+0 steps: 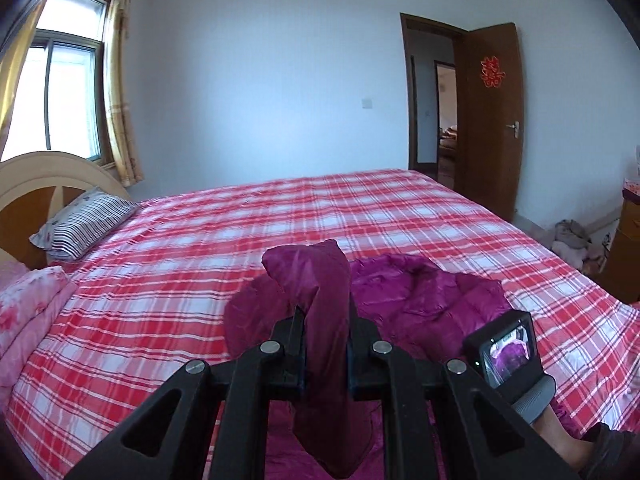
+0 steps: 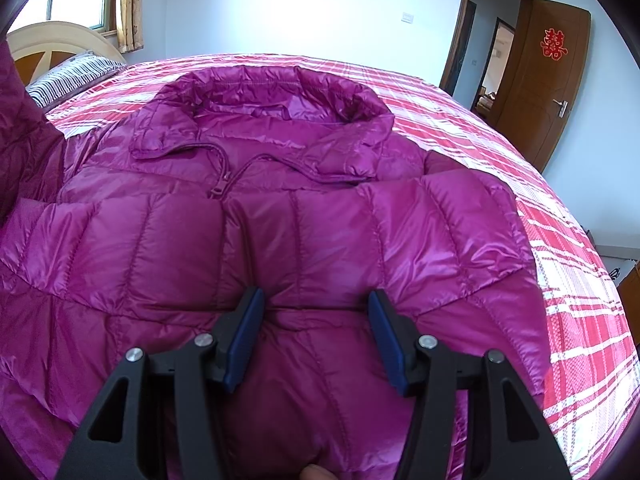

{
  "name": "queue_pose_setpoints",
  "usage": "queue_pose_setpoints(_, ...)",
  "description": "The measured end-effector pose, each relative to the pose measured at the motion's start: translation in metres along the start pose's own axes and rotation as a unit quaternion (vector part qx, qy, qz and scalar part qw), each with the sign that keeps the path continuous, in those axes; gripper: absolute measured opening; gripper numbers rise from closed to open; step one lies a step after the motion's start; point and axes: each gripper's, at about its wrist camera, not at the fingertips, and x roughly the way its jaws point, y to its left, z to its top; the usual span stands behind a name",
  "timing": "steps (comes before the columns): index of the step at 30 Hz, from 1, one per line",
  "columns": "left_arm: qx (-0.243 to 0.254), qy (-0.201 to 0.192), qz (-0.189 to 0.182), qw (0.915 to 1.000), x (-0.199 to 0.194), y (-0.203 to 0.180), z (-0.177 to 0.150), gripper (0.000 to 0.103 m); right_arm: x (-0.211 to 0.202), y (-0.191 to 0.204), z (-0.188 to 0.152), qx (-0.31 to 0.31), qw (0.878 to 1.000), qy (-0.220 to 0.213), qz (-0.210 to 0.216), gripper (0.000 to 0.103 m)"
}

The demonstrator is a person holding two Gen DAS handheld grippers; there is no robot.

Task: Fold large clothes

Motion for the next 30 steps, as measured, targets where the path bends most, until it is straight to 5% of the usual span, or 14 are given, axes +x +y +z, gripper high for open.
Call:
queue_pose_setpoints(17, 0.05, 0.069, -0.021, 0.9962, 0.088, -0.084, -0.064, 0.02, 0.001, -0.001, 0.001, 0.008, 1.0, 0.001, 0.006, 0.059)
queue_pose_setpoints(20, 0.06, 0.045, -0.025, 0.9969, 0.073, -0.086, -0.058, 0.038, 0.0, -0.002, 0.0, 0.009, 1.0, 0.001, 0.008, 0.059)
queue_pose_setpoints(22, 0.055, 0.013, -0.024, 0.9981, 0.057, -0.079, -0.051, 0.08, 0.0, -0.002, 0.0, 0.009, 1.0, 0.001, 0.008, 0.059)
queue_pose_setpoints(23, 0.05, -0.009, -0.02, 0.9985, 0.046, -0.074, -0.048, 0.087, 0.0, -0.002, 0.0, 0.009, 1.0, 0.001, 0.008, 0.059)
queue_pose_setpoints(26, 0.028, -0.051, -0.004, 0.9983, 0.022, -0.048, -0.043, 0.093, 0.0, -0.002, 0.0, 0.009, 1.0, 0.001, 0.007, 0.059)
queue_pose_setpoints(30, 0.021, -0.006, 0.089, 0.9958, 0.049, -0.011, -0.063, 0.093, 0.0, -0.002, 0.0, 0.009, 1.0, 0.001, 0.007, 0.059)
